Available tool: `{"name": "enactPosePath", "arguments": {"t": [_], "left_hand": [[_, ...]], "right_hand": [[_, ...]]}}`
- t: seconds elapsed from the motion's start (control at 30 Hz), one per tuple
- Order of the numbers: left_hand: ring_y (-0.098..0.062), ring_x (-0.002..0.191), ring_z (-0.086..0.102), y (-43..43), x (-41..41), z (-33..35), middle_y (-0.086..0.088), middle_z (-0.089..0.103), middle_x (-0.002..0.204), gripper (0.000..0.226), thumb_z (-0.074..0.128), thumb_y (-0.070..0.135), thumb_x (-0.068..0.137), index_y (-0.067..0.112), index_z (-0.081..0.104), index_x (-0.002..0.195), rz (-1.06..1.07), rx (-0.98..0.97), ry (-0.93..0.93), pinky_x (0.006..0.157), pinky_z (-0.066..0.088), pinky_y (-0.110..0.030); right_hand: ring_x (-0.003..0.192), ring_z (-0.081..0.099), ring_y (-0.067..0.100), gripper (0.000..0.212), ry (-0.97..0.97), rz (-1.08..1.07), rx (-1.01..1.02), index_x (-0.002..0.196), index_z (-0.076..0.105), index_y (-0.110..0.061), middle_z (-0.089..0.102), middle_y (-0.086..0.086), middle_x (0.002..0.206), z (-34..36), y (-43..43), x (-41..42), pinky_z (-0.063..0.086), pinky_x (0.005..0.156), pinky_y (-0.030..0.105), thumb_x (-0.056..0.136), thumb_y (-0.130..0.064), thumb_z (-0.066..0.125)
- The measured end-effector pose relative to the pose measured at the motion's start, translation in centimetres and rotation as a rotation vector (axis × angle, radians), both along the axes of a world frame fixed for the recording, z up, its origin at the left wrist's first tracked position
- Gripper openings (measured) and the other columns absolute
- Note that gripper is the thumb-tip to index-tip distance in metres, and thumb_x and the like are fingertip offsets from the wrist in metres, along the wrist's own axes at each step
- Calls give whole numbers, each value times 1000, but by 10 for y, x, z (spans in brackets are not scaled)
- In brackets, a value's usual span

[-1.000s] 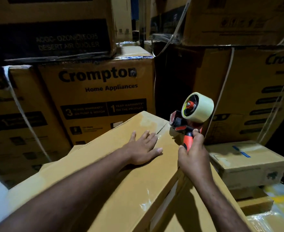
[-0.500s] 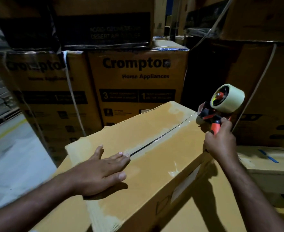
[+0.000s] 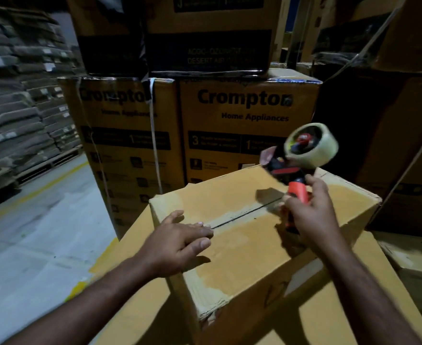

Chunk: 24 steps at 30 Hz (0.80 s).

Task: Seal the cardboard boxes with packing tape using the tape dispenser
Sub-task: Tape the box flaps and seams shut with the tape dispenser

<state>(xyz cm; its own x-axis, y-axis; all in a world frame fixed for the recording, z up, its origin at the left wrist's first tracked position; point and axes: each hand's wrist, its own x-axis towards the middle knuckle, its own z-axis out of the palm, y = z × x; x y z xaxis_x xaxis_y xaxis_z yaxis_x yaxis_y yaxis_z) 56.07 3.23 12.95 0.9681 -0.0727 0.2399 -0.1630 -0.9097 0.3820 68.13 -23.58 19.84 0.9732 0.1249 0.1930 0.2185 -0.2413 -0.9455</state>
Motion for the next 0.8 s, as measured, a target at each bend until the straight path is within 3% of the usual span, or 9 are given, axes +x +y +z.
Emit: {"name": "enactPosePath", "arguments": {"t": [0.07,0.13,0.2,0.27,0.4,0.47,0.63,0.7,0.8], "left_hand": [[-12,123,63,-6,-5,4,10,75,117,77,34,87,86,29,76,116,160,-482,-96,112,41,-47],[-29,106,72,-10,-3,21,-4,78,103,65,49,71,90,16,74,114,328,-1030,-139,89,58,-49],[-31,104,73,-6,3,46,-12,77,108,65,40,62,99,8,66,125,399,-1329,-90,92,58,-52],[-31,109,71,1,5,68,-18,74,115,73,32,65,101,4,63,129,381,-1539,-5,99,54,-52],[-43,125,59,9,-1,90,-20,62,129,77,42,65,100,-3,72,118,356,-1752,44,98,53,-56],[-44,117,66,10,-3,92,-25,65,129,68,48,58,100,-4,71,116,380,-1844,59,99,51,-59],[-42,111,69,8,0,91,-26,70,119,60,58,48,98,-1,57,135,397,-1998,98,98,52,-59],[-45,118,65,7,0,90,-27,67,125,63,55,54,99,4,55,137,296,-2018,208,102,49,-63],[-49,124,59,6,2,89,-30,61,133,67,48,60,99,6,53,139,145,-2046,324,97,46,-67]], "right_hand": [[82,70,23,65,27,189,87,147,34,-39,52,-6,115,-2,17,-26,62,70,49,96,-11,63],[82,72,26,66,39,330,107,141,38,-44,50,-2,121,-7,31,-45,62,70,53,93,-10,67],[77,72,26,68,-31,409,34,141,37,-49,50,-6,120,-11,42,-59,62,67,48,93,-15,69],[76,70,17,68,-162,451,-120,143,30,-54,53,-15,115,-12,48,-69,59,62,32,94,-24,68],[87,57,0,71,-316,497,-334,151,16,-49,50,-17,120,-10,53,-84,46,64,11,98,-33,60],[97,50,-1,72,-365,487,-380,152,12,-51,43,-18,126,-11,54,-87,41,68,6,99,-35,58],[90,45,-11,72,-395,470,-374,153,10,-50,37,-24,119,-10,55,-91,41,69,6,100,-35,56],[96,46,-9,73,-387,473,-375,153,9,-50,37,-24,121,-9,54,-92,41,70,6,100,-35,57],[98,50,-3,73,-367,468,-376,152,8,-51,41,-20,124,-9,56,-91,42,70,8,100,-36,57]]}}
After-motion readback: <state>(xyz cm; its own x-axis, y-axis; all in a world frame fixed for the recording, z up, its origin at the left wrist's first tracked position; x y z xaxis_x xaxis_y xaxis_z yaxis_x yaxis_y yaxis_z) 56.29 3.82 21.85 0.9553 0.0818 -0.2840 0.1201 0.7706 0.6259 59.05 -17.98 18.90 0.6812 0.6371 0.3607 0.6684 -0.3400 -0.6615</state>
